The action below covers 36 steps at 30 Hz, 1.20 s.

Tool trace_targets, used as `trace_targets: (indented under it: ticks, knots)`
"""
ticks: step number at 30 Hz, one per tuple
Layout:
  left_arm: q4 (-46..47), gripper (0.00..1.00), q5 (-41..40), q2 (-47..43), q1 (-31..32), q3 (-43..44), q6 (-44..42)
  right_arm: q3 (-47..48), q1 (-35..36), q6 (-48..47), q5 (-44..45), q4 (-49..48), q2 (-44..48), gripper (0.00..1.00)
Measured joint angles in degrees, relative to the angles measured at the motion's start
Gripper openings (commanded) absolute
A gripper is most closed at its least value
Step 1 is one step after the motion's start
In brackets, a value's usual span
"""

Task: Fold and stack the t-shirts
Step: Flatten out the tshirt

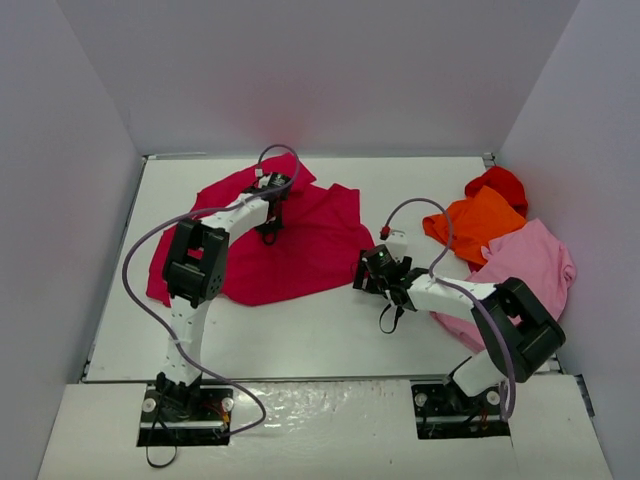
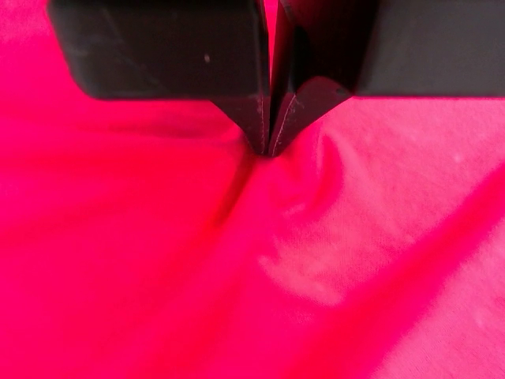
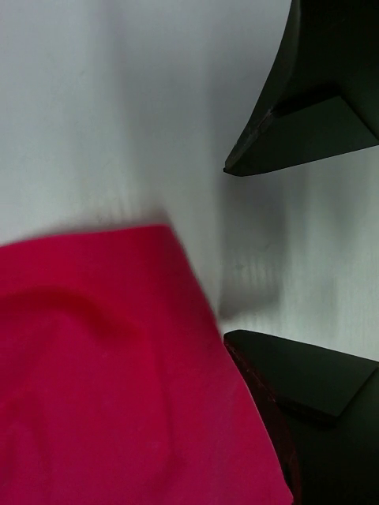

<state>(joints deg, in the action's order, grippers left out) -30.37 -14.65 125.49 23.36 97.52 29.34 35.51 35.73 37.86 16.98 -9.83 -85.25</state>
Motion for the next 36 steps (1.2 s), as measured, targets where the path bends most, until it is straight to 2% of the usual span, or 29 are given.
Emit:
trace_targets:
  ticks: [4, 7, 9, 11, 13, 14, 21, 26, 29, 32, 36]
  knots:
    - [0.9, 0.16, 0.8, -3.1, 0.8, -4.6, -0.3, 1.6, 0.0, -1.7, -1.1, -5.8, -3.4, 0.73]
    - [1.7, 0.22, 2.3, -5.9, 1.4, -8.3, -0.2, 2.4, 0.0, -2.8, -1.7, -9.2, -5.5, 0.7]
    - [2.0, 0.25, 2.6, -8.1, 1.8, -10.5, -0.2, 3.2, 0.0, -3.6, -1.8, -10.7, -6.9, 0.61]
    - [1.9, 0.26, 2.6, -10.5, 2.4, -12.1, -0.2, 3.9, 0.0, -4.1, -2.0, -11.9, -8.0, 0.31]
    - [2.0, 0.26, 2.4, -13.3, 3.4, -13.4, -0.1, 4.2, 0.0, -4.8, -2.5, -12.1, -8.4, 0.08]
    - [2.0, 0.26, 2.3, -14.7, 3.9, -14.1, -0.1, 4.2, 0.0, -4.7, -2.8, -11.7, -8.4, 0.0]
    - [2.9, 0.26, 0.4, -27.1, 7.8, -21.8, 0.4, 4.8, 0.2, -5.1, -4.9, -4.4, -4.7, 0.0]
    - [2.8, 0.25, -0.6, -33.4, 8.2, -25.8, 1.0, 7.3, 1.7, -5.7, -7.1, 5.5, 8.6, 0.0]
    - [2.8, 0.25, -0.7, -35.3, 8.4, -27.0, 1.3, 12.4, 2.2, -6.2, -7.8, 7.7, 13.7, 0.07]
    - [2.9, 0.25, -0.6, -35.8, 9.1, -27.6, 1.9, 18.8, 2.1, -7.4, -7.8, 9.2, 11.9, 0.11]
    - [2.8, 0.25, -0.4, -35.8, 10.6, -28.7, 2.7, 31.9, 2.0, -10.6, -9.4, 9.2, -1.4, 0.12]
